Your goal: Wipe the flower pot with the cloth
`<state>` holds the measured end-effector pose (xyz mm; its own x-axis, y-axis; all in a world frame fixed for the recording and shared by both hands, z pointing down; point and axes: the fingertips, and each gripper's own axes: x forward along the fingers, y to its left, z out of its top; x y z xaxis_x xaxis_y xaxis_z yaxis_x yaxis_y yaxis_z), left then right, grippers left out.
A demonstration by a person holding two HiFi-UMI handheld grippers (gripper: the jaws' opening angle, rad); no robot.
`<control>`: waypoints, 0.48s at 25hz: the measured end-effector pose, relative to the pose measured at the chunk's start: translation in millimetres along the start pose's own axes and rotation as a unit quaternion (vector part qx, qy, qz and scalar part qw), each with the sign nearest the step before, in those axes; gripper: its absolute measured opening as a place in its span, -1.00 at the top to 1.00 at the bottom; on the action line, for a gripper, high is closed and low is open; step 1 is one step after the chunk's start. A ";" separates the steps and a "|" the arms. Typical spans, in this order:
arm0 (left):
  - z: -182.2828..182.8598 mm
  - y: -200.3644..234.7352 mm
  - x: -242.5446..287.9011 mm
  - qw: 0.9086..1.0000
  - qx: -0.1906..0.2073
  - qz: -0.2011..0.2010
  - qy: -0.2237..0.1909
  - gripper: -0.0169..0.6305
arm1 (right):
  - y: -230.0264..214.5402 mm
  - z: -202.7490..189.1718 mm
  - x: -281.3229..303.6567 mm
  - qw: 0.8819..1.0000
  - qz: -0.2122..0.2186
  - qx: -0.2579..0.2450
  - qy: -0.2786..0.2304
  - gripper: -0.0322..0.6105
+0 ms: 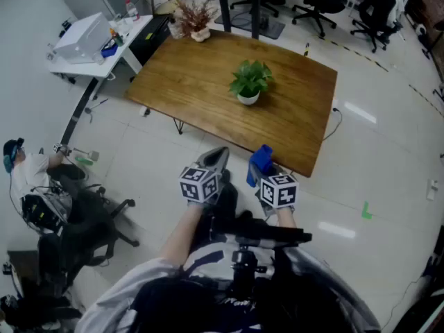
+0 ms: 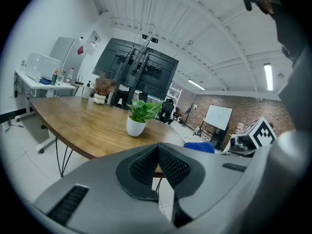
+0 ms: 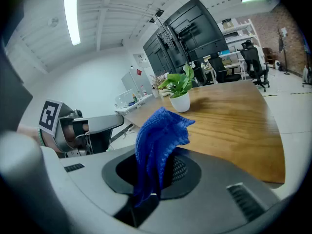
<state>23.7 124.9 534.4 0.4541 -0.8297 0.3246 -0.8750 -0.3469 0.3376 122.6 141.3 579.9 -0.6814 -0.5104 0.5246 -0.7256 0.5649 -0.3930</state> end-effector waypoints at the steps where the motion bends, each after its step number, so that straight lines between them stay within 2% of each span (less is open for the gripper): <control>1: 0.3 3.4 4.7 1.000 -0.002 -0.002 0.000 0.94 | -5.0 2.9 5.6 1.000 -0.003 -0.003 0.004 0.66; 6: 7.3 34.7 30.5 1.000 -0.011 -0.003 0.003 0.94 | -24.0 27.6 35.7 1.000 -0.020 -0.006 0.010 0.66; 12: 51.7 92.4 89.8 1.000 -0.002 -0.024 0.003 0.94 | -53.9 69.4 83.3 0.998 -0.055 0.013 0.002 0.66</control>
<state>-25.1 -4.2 549.1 0.4971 -0.8095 0.3124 -0.8513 -0.3854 0.3560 98.3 23.3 592.4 -0.5978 -0.5660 0.5677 -0.7979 0.4885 -0.3531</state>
